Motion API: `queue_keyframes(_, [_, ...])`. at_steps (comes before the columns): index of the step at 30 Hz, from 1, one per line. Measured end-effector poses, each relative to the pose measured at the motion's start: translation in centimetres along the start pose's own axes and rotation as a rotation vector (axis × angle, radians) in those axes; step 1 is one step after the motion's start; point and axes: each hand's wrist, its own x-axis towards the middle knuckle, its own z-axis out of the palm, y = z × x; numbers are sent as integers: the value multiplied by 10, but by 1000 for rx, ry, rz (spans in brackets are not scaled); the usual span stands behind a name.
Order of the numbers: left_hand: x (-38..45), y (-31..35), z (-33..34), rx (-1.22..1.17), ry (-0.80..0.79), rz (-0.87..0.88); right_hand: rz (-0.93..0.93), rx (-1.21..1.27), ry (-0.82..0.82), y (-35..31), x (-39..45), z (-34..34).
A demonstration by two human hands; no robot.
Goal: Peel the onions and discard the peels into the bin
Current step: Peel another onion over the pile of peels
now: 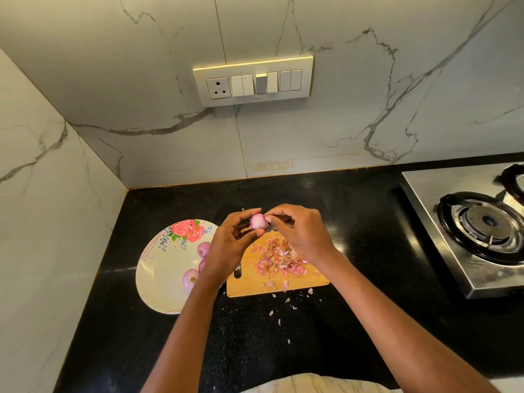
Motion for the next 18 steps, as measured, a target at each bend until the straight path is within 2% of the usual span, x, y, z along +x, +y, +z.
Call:
queue_keyframes(6, [-3,-1,3,-17,12,-28,-16,-89,1,1,-2,7])
queue_keyframes(12, [-8,2,2,-140,76,-47,150,-44,-3,10,-3,7])
queue_keyframes(15, [-9,1,0,-180,97,-63,245,-15,-44,15,-4,3])
queue_keyframes(18, [-9,0,1,-190,116,-51,252,31,-119,11,-4,2])
